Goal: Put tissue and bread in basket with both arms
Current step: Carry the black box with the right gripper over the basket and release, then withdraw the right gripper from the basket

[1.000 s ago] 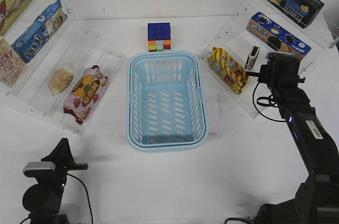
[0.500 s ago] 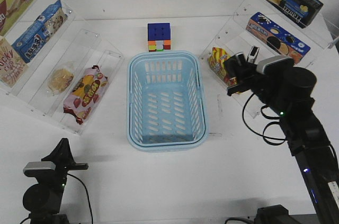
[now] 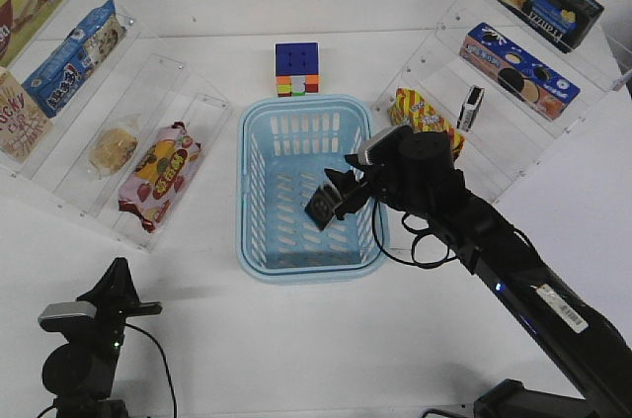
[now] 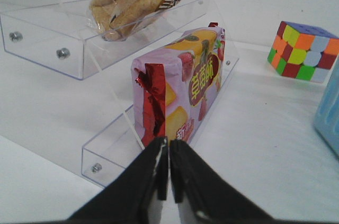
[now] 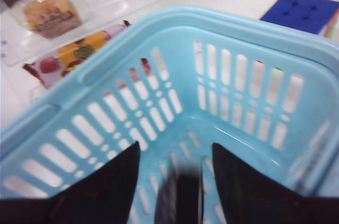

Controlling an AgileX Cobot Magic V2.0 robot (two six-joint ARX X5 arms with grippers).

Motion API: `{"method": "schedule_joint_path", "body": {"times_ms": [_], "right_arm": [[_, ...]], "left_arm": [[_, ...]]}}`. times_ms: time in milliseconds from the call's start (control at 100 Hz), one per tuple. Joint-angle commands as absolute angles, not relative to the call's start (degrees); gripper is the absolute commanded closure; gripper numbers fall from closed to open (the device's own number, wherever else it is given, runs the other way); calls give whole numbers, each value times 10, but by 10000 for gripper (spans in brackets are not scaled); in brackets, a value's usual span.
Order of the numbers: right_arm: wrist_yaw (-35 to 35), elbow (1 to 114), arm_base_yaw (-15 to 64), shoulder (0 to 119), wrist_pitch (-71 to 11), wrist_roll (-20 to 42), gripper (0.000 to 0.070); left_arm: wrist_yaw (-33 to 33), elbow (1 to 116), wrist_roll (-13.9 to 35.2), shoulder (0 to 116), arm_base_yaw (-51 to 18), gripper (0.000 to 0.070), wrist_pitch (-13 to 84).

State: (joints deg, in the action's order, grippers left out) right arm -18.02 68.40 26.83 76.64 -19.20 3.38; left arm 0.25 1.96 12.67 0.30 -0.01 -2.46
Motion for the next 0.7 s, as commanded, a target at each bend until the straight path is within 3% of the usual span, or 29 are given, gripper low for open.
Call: {"method": "schedule_joint_path", "body": {"times_ms": [0,50,150,290,400,550,690], "right_arm": [[-164,692,267,757,-168,30,370],[-145,692,256,738,-164,32,435],[-94,692,224,691,-170,32,700],[-41,671,196,622,-184,29,700],[-41,579,177,545,-124,29,700],[-40,413,168,435,18,31,700],[-29,349,168,394,32,37,700]], "left_arm": [[5,10,239,2,0,700,-32],[5,13,268,2,0,700,-31],[8,30,298,2,0,700,-28],[17,90,305,14,0,700,4],[17,157,283,63,0,699,39],[15,259,155,179,0,700,72],[15,346,10,307,0,697,74]]}}
